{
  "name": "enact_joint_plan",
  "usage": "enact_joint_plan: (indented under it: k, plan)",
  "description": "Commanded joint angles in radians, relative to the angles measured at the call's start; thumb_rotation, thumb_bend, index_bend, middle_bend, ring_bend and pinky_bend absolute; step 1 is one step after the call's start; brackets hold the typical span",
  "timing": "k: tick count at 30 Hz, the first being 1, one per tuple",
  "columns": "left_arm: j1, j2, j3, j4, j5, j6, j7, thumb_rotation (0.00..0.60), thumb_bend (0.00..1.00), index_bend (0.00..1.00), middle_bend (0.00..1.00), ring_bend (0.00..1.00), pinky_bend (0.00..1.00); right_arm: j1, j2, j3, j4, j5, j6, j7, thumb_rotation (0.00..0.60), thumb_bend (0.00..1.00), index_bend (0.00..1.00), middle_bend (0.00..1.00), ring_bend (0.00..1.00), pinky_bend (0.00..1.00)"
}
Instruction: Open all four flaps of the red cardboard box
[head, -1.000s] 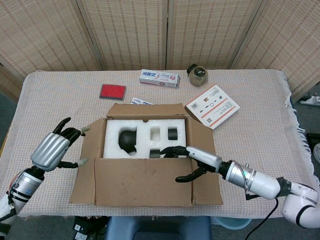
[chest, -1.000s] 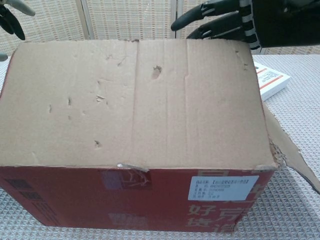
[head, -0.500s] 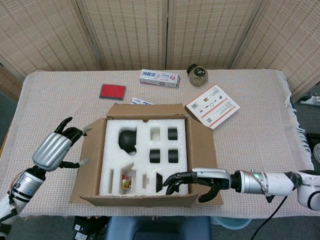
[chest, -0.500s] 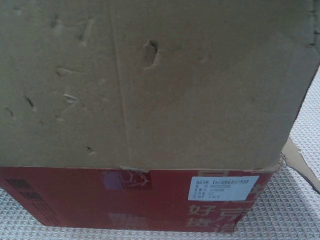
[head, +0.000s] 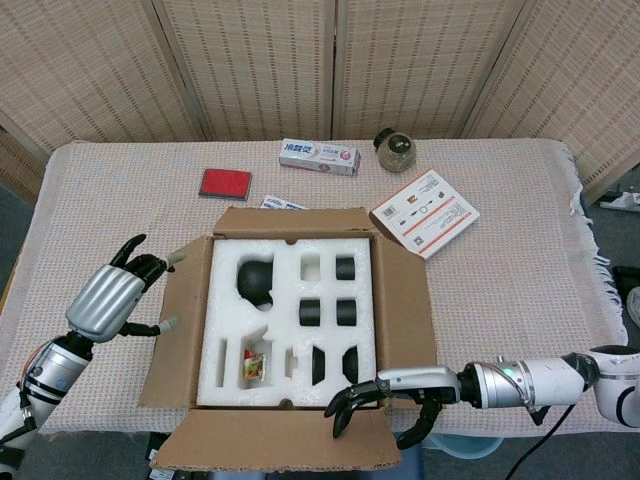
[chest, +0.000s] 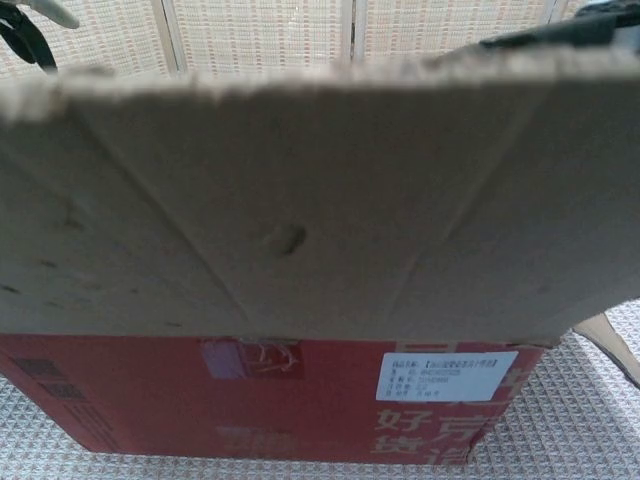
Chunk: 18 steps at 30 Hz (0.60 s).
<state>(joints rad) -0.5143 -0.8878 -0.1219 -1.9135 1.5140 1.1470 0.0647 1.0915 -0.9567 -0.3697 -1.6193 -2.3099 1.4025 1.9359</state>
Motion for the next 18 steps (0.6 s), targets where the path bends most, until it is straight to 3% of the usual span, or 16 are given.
enact_joint_plan:
  k: [1, 8, 13, 18]
  plan:
    - [0.002, 0.0, 0.0, 0.001, 0.0, 0.003, -0.002, 0.388, 0.29, 0.16, 0.34, 0.29, 0.0, 0.007, 0.007, -0.01, -0.013, 0.013, -0.013, -0.045, 0.284, 0.07, 0.14, 0.26, 0.2, 0.0]
    - [0.017, -0.007, -0.002, 0.014, -0.012, 0.028, -0.007, 0.388, 0.29, 0.17, 0.34, 0.29, 0.0, -0.054, 0.079, 0.019, -0.089, 0.166, -0.078, -0.343, 0.285, 0.07, 0.14, 0.24, 0.18, 0.0]
    - [0.038, -0.018, -0.005, 0.044, -0.045, 0.05, -0.024, 0.385, 0.29, 0.17, 0.34, 0.29, 0.0, -0.182, 0.133, 0.074, -0.174, 0.368, -0.149, -0.798, 0.287, 0.07, 0.14, 0.22, 0.16, 0.0]
    - [0.062, -0.034, -0.007, 0.081, -0.086, 0.072, -0.035, 0.385, 0.29, 0.17, 0.33, 0.29, 0.0, -0.326, 0.125, 0.117, -0.213, 0.552, -0.122, -1.097, 0.287, 0.07, 0.12, 0.19, 0.15, 0.0]
